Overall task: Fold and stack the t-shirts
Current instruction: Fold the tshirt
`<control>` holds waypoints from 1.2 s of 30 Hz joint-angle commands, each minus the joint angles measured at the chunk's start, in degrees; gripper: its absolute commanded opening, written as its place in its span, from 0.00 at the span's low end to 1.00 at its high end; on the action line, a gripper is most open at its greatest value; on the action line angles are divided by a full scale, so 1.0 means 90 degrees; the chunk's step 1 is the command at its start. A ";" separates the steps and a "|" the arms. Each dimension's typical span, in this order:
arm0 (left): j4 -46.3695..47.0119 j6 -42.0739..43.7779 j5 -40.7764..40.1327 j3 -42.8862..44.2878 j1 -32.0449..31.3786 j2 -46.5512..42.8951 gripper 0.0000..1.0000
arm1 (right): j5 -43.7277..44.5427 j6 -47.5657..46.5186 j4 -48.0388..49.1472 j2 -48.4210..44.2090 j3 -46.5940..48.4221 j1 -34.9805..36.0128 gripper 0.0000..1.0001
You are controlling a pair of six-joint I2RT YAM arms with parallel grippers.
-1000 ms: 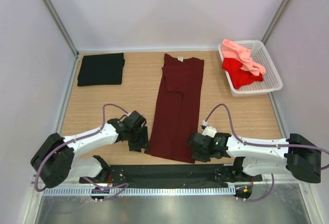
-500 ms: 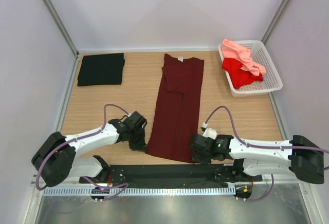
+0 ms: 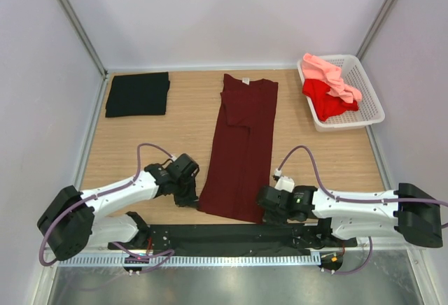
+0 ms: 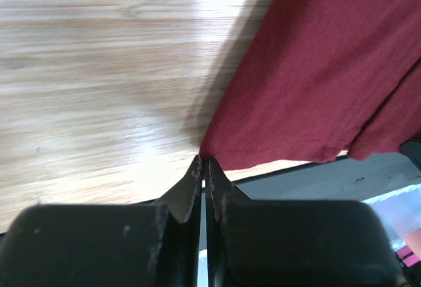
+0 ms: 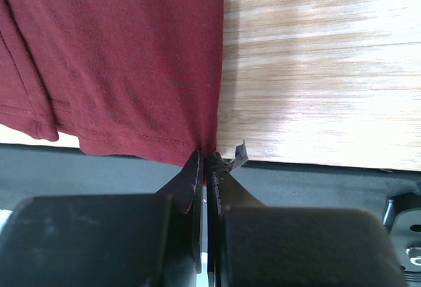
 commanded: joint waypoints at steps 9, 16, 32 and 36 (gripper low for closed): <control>0.0261 -0.0466 0.0559 0.0051 -0.0026 0.0017 0.00 | 0.0470 -0.0114 -0.0616 -0.0325 0.0545 0.0092 0.01; -0.0109 -0.0389 0.0443 0.0900 -0.0016 0.0524 0.00 | 0.0851 -0.0446 -0.0967 -0.0012 0.1025 -0.0005 0.01; -0.0841 0.0382 0.0755 0.3517 0.1155 0.2857 0.00 | 0.0655 -0.3881 -0.1163 0.1228 0.2957 -0.2651 0.01; -0.1066 0.0675 0.1008 0.4696 0.1575 0.3590 0.00 | 0.0637 -0.4585 -0.1057 0.1784 0.3689 -0.3217 0.01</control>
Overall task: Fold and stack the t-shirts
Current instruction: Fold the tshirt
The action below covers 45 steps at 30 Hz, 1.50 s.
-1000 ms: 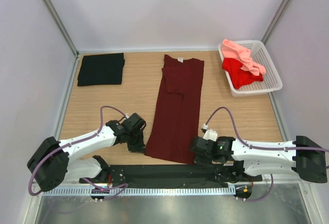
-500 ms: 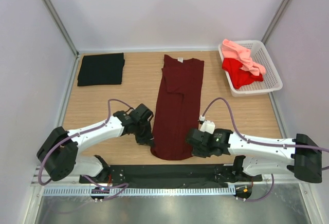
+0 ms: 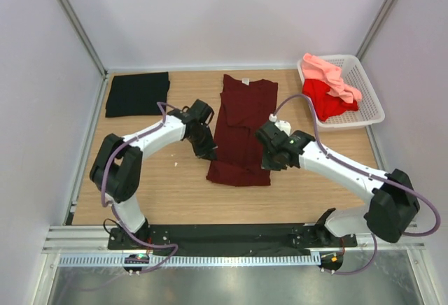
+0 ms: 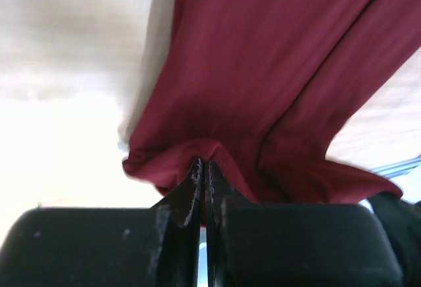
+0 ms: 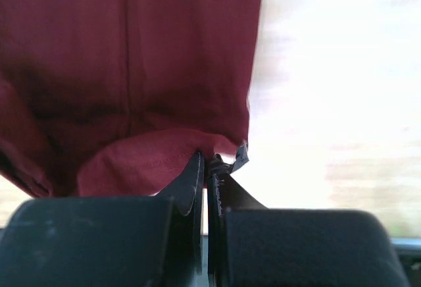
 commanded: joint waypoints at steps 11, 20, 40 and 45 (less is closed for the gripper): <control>-0.1268 0.0918 0.0207 0.3435 0.1045 0.2239 0.00 | -0.0144 -0.2067 0.0330 0.2210 0.2231 -0.1468 0.01; -0.1415 0.1280 0.0646 0.4745 0.1192 0.3335 0.00 | -0.0486 -0.2302 0.0359 0.3119 0.2906 -0.1967 0.01; -0.1210 0.1271 0.0900 0.6444 0.1495 0.4546 0.00 | -0.0954 -0.2770 0.0798 0.3968 0.3785 -0.2719 0.01; -0.1151 0.1261 0.0803 0.6611 0.1593 0.4634 0.00 | -0.0964 -0.2799 0.0876 0.4076 0.4040 -0.2836 0.01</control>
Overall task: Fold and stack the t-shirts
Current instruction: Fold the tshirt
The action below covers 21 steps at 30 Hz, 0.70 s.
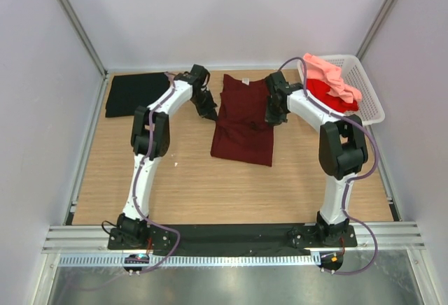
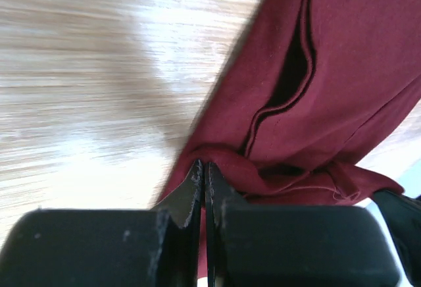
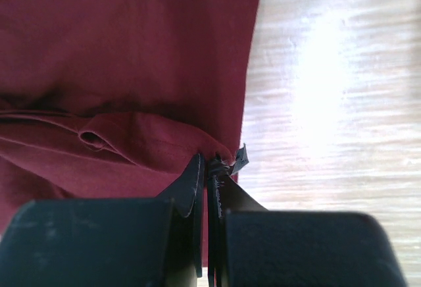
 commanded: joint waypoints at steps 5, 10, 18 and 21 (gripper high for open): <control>0.0214 -0.0039 0.0101 0.0581 0.0162 -0.0077 0.00 | -0.0229 -0.0186 0.0464 0.0154 0.0606 -0.0195 0.01; 0.0682 -0.0088 0.0588 0.0650 0.0202 -0.0048 0.03 | -0.0151 -0.0157 0.0347 0.0477 0.0949 -0.0302 0.06; 0.0869 0.0136 0.0239 0.0339 0.0514 -0.0925 0.31 | -0.0483 -0.0197 -0.0004 0.0489 0.1720 -0.0497 0.32; 0.0936 0.0536 -0.0338 -0.0714 0.0466 -0.1891 0.41 | -0.0649 -0.0138 0.0035 0.0000 0.1263 -0.0488 0.49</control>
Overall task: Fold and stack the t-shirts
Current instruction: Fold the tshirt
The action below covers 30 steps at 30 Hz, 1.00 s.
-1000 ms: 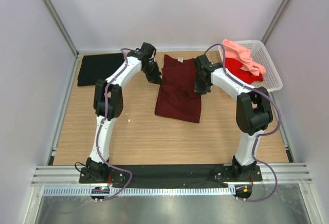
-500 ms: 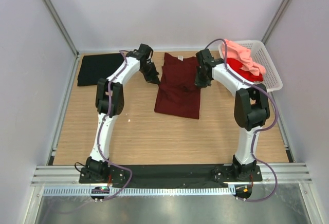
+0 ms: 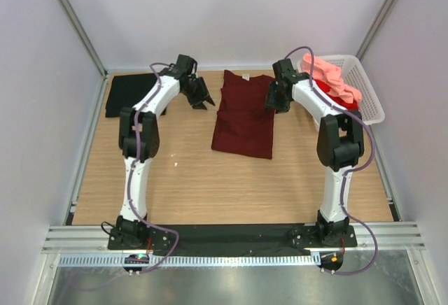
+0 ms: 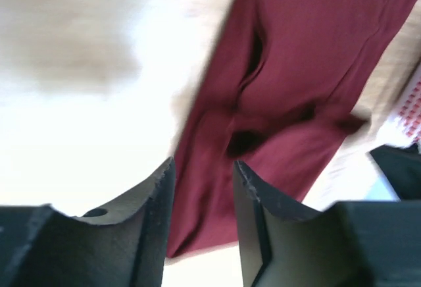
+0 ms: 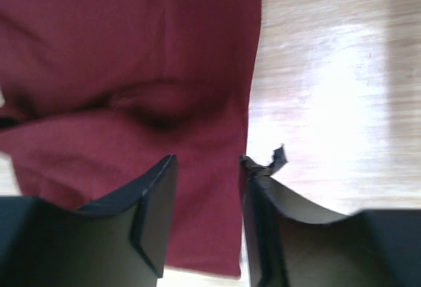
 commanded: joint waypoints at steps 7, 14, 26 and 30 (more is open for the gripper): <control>0.1499 0.0606 -0.0097 -0.3848 -0.0491 -0.2865 0.43 | -0.1025 -0.0092 -0.0078 -0.2205 -0.1848 0.0018 0.53; 0.2261 0.0596 0.0186 -0.4856 -0.0726 -0.2876 0.42 | -0.1574 -0.0248 0.0518 -0.2383 -0.3023 0.0018 0.53; 0.2613 0.0655 0.0284 -0.5207 -0.0863 -0.2573 0.42 | -0.2023 -0.0424 0.1338 -0.2158 -0.4039 0.0018 0.51; 0.2663 0.0567 0.0362 -0.5305 -0.0941 -0.2514 0.32 | -0.2131 -0.0473 0.1524 -0.2012 -0.4215 0.0018 0.49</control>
